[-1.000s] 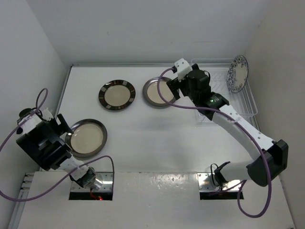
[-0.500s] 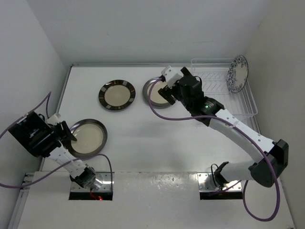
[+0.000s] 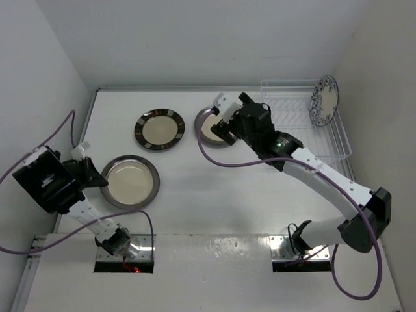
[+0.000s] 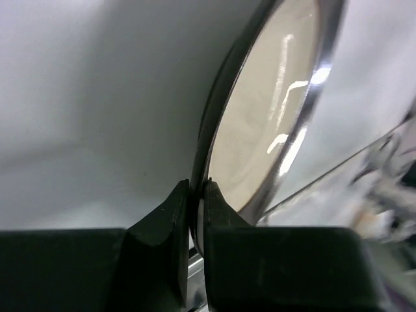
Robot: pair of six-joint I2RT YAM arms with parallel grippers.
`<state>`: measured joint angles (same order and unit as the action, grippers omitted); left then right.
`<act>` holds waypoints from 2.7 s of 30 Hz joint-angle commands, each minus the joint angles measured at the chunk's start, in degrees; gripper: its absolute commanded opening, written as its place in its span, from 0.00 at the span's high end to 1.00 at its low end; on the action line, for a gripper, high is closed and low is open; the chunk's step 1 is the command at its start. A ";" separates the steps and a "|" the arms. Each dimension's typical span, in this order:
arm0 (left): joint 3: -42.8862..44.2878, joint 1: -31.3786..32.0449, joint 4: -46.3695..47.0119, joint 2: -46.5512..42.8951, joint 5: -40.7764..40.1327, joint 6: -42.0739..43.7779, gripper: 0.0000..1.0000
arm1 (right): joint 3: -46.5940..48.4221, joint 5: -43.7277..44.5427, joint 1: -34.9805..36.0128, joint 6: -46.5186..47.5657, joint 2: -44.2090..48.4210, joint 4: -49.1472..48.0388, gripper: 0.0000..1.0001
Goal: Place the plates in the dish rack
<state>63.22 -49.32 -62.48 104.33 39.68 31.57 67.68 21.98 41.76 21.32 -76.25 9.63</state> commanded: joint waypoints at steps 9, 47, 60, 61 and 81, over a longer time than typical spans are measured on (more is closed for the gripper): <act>21.05 25.99 -12.14 -16.52 12.25 18.35 1.00 | 6.86 -37.96 -2.64 -17.27 -8.04 1.74 0.00; 33.98 50.30 9.47 -15.13 3.31 -11.26 0.00 | 7.62 -41.33 -15.03 -36.97 -6.99 -9.82 1.00; 29.07 40.71 13.26 -15.13 -7.70 -16.64 0.00 | 20.38 0.05 -38.23 -18.98 -7.68 -12.68 1.00; 28.54 40.71 13.26 -15.13 -7.69 -16.63 0.00 | 20.73 1.56 -40.16 -16.43 -9.25 -13.66 1.00; 28.44 40.18 12.73 -7.57 -6.90 -16.63 0.00 | 21.97 11.33 -47.21 -2.24 -25.35 -30.46 1.00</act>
<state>90.48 -8.99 -50.22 96.14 32.53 15.73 87.92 30.79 -5.50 19.73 -105.97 -6.20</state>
